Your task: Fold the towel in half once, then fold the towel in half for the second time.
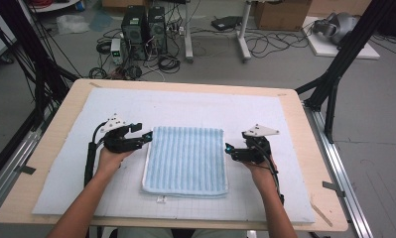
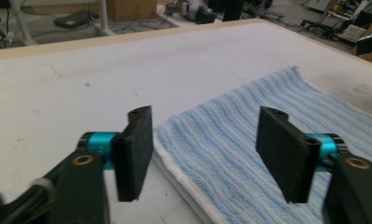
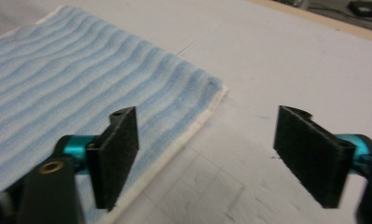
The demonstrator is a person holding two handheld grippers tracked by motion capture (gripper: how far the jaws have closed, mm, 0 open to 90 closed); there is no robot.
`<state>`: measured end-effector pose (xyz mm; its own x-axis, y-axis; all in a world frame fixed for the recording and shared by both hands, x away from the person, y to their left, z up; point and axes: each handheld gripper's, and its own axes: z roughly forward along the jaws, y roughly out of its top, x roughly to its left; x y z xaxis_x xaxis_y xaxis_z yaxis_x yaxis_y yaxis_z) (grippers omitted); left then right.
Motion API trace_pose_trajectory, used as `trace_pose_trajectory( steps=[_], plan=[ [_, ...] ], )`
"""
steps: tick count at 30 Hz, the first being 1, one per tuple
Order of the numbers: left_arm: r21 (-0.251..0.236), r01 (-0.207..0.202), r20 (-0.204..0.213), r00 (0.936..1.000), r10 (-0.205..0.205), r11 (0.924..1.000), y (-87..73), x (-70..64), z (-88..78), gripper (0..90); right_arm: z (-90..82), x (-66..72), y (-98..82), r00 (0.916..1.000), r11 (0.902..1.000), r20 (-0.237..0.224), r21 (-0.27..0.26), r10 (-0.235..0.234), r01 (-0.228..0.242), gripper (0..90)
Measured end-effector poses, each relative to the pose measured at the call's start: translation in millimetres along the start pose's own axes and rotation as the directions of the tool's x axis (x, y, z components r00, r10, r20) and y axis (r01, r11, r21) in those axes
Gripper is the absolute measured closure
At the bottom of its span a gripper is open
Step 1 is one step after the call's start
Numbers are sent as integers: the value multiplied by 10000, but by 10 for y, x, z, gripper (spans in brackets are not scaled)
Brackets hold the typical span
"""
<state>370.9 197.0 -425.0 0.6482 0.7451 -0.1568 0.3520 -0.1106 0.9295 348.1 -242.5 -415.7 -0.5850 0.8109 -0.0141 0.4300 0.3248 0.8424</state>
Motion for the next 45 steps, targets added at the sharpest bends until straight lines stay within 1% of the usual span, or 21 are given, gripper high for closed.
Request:
trace_pose_trajectory(
  steps=[1,2,4,5,7,9,11,13,17,21,23,26,30,32,34,38,40,42,45],
  plan=[
    [-78,38,24,10000,-38,10000,2,0,-9,314,-47,-11,-18,10000,9999,57,-126,38,-37,160],
    [-139,100,75,9999,-98,9999,1,1,-17,269,-84,-22,-33,9998,9997,42,-189,170,-169,121],
    [-117,157,-53,9999,-158,9998,-3,-10,-31,178,-153,-40,-61,9996,9989,98,-382,282,-278,112],
    [-126,195,-7,9998,-195,9997,-9,-17,-39,162,-180,-47,-75,9997,9986,125,-481,208,-202,112],
    [-128,175,190,9997,-172,9998,-19,-37,-54,162,-218,-53,-98,9996,9986,283,-523,59,-44,112],
    [-186,133,317,9994,-127,9997,-25,-61,-68,162,-241,-60,-119,9997,9982,223,-591,71,-58,112],
    [-268,83,436,9990,-71,9996,-22,-68,-86,162,-256,-58,-139,9996,9978,282,-665,-33,51,112],
    [-359,105,484,9988,-87,9993,-18,-65,-96,162,-263,-59,-150,9997,9974,264,-720,-2,21,112],
    [-299,70,457,9989,-57,9995,-25,-69,-93,163,-272,-66,-151,9997,9967,242,-810,56,-36,112],
    [-161,-41,425,9991,48,9999,-35,-71,-85,169,-241,-58,-171,9997,9983,248,-582,-52,67,112],
    [-111,31,450,9990,-26,9999,-40,-63,-82,171,-223,-48,-176,9997,9988,200,-474,-111,121,112],
    [-137,116,408,9991,-111,9998,-46,-45,-70,176,-223,-33,-172,9996,9987,187,-450,-224,232,112],
    [70,278,419,9987,-281,9996,-65,-18,-51,176,-219,-60,-181,9999,9989,110,-445,-123,127,112],
    [51,379,371,9986,-380,9993,-65,-12,-51,176,-218,-57,-182,9999,9992,126,-404,-70,75,112],
    [-54,550,444,9975,-548,9985,-67,14,-40,176,-216,-54,-184,9999,9991,100,-387,-141,144,112],
    [204,872,394,9953,-880,9960,-68,94,45,175,-214,-55,-203,9999,9994,88,-338,-82,84,112],
    [244,898,364,9952,-906,9957,-52,99,68,175,-217,-60,-217,10000,9996,83,-268,-39,41,112],
    [200,1142,573,9917,-1152,9933,-14,107,94,176,-220,-65,-220,10000,9996,94,-273,-27,29,112],
    [194,1048,353,9938,-1055,9943,69,112,122,177,-221,-61,-218,10000,9995,69,-315,-48,51,112]
  ],
)
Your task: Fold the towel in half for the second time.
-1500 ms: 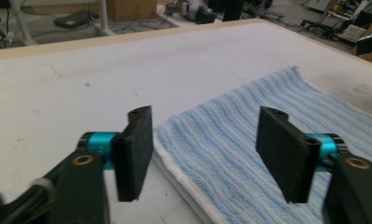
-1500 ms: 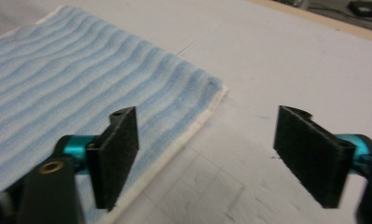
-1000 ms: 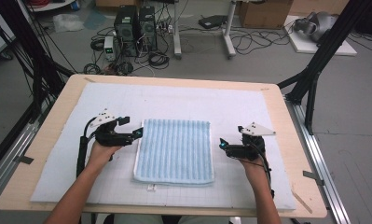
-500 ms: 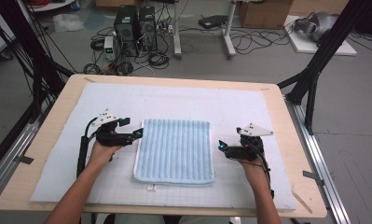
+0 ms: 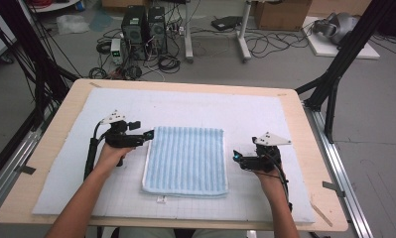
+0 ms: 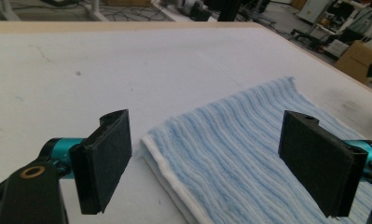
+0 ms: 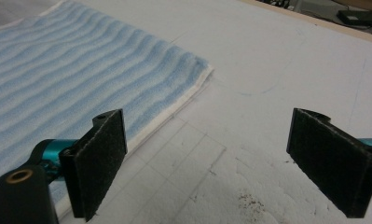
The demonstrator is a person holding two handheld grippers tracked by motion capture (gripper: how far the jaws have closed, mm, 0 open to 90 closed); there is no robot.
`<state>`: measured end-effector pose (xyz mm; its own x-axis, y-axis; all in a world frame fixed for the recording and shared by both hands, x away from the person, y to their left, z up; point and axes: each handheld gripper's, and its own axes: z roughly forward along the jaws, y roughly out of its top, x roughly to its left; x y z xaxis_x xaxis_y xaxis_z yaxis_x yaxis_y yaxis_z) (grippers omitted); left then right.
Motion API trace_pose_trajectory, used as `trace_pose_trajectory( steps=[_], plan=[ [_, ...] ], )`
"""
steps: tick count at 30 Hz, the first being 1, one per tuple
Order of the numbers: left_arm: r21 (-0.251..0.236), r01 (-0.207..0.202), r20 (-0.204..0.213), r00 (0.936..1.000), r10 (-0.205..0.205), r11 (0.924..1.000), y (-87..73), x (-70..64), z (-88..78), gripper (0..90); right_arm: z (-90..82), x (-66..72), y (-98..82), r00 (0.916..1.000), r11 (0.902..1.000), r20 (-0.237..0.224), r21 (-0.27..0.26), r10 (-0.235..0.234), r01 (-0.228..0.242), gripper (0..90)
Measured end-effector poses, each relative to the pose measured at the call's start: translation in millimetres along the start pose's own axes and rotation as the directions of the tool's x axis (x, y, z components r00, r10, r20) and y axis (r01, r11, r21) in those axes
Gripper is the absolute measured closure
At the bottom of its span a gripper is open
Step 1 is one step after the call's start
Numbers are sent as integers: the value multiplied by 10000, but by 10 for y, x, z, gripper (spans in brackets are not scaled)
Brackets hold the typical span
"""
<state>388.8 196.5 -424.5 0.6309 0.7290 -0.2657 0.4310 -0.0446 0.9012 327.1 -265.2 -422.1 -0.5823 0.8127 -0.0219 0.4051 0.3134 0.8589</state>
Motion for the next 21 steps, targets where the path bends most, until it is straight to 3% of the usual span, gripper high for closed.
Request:
trace_pose_trajectory(
  steps=[2,7,11,17,21],
  plan=[
    [-17,-66,-164,9998,65,10000,50,15,29,182,3,6,0,10000,10000,-55,64,-16,17,112],
    [461,-262,-372,9989,279,9986,128,76,168,198,17,39,4,9999,9998,-144,162,-90,92,112],
    [1074,-6,-631,9980,75,9942,101,152,334,210,25,36,3,9998,9999,-158,137,-94,96,112],
    [1490,49,-1414,9898,164,9888,52,220,494,288,38,27,0,9998,9999,-207,159,-51,54,112],
    [1782,-375,-1462,9872,642,9833,16,232,560,383,50,34,-2,9996,9998,-271,205,-65,71,112]
  ],
)
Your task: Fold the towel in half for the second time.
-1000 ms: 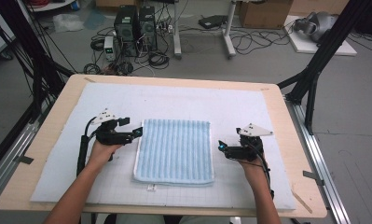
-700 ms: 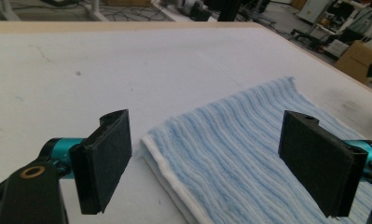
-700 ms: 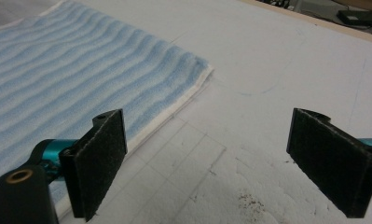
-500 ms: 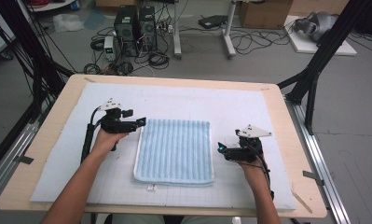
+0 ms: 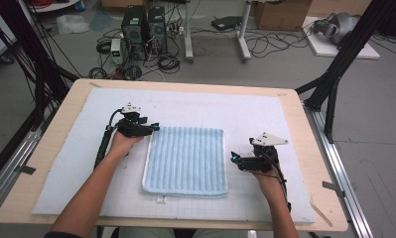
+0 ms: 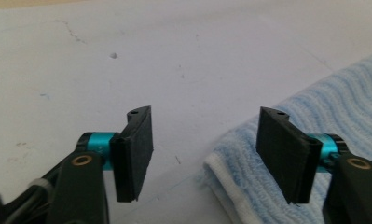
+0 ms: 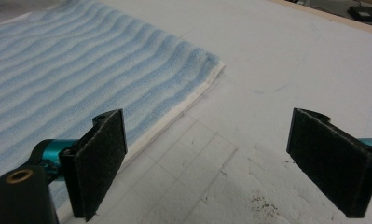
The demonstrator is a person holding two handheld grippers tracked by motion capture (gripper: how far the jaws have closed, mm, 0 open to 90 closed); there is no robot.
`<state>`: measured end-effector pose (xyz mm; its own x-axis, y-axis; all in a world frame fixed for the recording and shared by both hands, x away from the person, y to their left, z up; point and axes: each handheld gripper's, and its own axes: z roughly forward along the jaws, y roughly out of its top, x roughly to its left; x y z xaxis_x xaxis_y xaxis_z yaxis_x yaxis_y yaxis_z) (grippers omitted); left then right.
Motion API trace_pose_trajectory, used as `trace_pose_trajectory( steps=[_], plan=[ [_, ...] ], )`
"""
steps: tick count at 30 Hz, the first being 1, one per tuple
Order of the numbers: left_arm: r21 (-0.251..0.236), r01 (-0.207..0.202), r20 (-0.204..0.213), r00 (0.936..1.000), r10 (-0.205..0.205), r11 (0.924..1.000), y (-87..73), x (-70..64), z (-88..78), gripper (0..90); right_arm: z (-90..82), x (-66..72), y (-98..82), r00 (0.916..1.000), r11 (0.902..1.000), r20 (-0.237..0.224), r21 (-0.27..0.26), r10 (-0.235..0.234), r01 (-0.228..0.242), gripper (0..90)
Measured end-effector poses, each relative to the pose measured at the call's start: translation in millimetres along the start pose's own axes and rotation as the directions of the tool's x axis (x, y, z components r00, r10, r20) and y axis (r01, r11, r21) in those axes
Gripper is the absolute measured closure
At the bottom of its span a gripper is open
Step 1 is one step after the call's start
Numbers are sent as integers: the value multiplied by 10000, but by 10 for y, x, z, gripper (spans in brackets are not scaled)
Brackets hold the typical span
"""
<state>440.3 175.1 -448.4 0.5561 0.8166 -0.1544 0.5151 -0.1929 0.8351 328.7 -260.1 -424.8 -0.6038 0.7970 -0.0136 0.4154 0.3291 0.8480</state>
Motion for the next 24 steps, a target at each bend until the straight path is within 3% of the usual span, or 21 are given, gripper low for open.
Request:
trace_pose_trajectory(
  steps=[5,11,17,21,24],
  plan=[
    [282,-469,153,9988,465,9985,-14,-44,24,511,20,8,0,10000,10000,-35,44,-21,22,112],
    [777,-1184,291,9928,1165,9899,-22,-119,53,673,28,11,0,10000,10000,-9,98,-18,18,112],
    [912,-716,550,9963,667,9933,-22,-90,52,740,42,21,3,10000,9999,-9,148,3,-3,112],
    [938,-803,726,9946,736,9923,-23,-87,48,830,61,32,8,10000,9999,-49,158,39,-38,112],
    [911,-817,718,9946,753,9925,-25,-94,49,851,97,24,24,9998,9998,-127,166,150,-148,112]
  ],
)
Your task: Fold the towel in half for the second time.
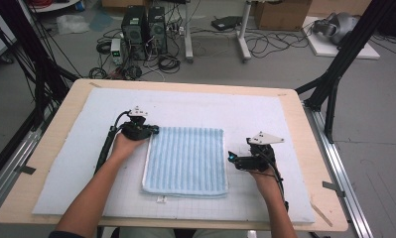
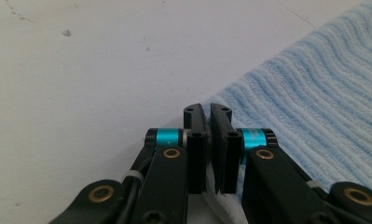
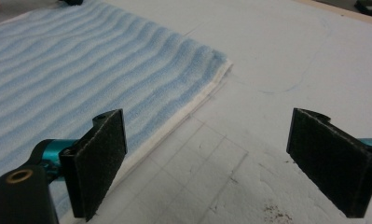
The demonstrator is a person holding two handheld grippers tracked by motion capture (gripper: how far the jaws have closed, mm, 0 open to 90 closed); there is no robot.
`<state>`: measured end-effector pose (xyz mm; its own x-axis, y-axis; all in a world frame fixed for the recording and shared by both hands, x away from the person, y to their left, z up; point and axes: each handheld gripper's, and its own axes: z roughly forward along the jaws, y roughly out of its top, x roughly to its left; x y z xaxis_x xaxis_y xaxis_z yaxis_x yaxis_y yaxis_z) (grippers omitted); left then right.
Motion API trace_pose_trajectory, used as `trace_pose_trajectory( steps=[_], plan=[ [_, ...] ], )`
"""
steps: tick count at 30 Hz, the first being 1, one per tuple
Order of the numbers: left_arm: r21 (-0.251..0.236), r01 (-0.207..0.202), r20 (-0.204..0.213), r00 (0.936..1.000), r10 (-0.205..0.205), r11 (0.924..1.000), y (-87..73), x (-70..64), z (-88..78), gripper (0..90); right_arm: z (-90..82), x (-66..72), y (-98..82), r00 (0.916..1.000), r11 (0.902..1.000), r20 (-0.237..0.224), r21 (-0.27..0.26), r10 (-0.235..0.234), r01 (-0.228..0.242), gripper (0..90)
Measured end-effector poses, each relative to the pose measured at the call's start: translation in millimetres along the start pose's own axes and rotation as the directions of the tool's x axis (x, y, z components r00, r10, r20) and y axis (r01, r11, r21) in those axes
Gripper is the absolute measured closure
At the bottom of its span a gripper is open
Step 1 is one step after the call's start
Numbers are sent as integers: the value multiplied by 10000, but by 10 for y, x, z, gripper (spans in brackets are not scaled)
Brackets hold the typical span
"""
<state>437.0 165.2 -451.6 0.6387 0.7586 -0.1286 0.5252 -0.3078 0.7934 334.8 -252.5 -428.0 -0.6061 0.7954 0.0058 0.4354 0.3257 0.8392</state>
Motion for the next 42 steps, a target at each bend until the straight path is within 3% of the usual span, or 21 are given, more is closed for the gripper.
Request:
trace_pose_trajectory(
  steps=[5,9,13,22,24,28,33,37,42],
  plan=[
    [-3,33,32,10000,-33,10000,-2,7,-1,851,132,-29,85,9994,9993,-160,221,319,-316,112],
    [-7,54,49,10000,-54,10000,-3,9,-1,852,333,-137,209,9964,9953,-197,509,829,-818,113],
    [20,85,87,9999,-85,10000,-5,18,-4,850,584,-182,335,9978,9886,-168,1379,641,-612,129],
    [-9,109,115,9999,-109,9999,-7,20,-3,850,1019,-170,489,9986,9715,-302,2344,426,-344,350],
    [-18,147,106,9998,-147,9999,-7,19,-3,850,1038,-160,528,9982,9711,-321,2352,496,-407,458],
    [-12,137,117,9998,-137,9999,-8,18,-4,850,1059,-111,567,9988,9676,-479,2524,89,35,581],
    [-13,139,106,9998,-139,9999,-8,20,-5,851,1055,-111,564,9941,9669,-985,2543,460,-195,780],
    [-68,299,89,9995,-298,9995,-7,28,-7,856,1056,-118,563,9916,9668,-1138,2537,609,-303,814],
    [-286,818,134,9966,-814,9962,-10,91,-30,862,1064,-113,579,9956,9720,-882,2347,321,-106,824]
  ],
)
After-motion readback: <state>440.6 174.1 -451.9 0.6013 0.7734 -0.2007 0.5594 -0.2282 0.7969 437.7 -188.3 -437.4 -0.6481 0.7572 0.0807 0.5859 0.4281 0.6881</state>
